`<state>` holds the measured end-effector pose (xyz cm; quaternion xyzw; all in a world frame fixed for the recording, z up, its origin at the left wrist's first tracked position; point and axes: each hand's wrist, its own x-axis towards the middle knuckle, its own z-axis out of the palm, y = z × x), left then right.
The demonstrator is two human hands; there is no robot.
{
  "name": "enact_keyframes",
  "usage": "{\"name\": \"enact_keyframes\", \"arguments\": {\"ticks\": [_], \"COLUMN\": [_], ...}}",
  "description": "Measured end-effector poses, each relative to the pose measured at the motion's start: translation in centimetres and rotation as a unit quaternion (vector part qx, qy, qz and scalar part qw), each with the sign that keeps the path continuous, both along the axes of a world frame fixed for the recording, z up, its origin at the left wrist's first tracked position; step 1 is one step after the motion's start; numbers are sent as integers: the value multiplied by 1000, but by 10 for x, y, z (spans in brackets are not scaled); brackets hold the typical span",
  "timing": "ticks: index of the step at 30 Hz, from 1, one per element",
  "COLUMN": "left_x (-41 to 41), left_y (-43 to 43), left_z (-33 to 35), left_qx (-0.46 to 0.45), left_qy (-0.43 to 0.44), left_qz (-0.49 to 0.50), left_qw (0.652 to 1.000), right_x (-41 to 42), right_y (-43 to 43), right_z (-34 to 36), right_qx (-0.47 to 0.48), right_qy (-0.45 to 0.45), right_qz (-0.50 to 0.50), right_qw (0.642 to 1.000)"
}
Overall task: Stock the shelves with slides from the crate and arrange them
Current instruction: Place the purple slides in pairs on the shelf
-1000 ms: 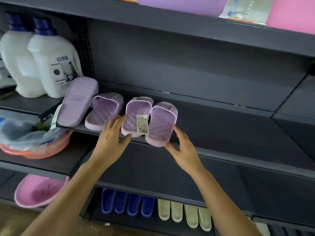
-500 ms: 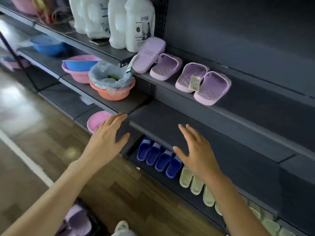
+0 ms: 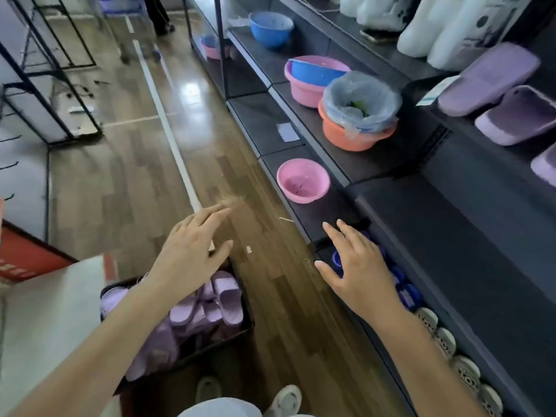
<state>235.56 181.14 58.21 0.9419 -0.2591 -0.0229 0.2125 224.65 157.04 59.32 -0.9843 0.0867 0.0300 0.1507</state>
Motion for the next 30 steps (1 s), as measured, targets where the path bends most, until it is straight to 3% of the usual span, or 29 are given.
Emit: {"name": "enact_keyframes", "arguments": {"ticks": [15, 30], "left_x": [0, -12], "left_y": [220, 282], "left_z": [-70, -191], "left_qx": [28, 20], "left_qy": [83, 245], "left_qz": [176, 334], "left_qw": [980, 910], "right_x": [82, 152], "right_y": [186, 256], "right_z": [-66, -193], "right_qx": [5, 29], "right_qy": [73, 177], "right_qz": [149, 259], "right_qw": [986, 949]}}
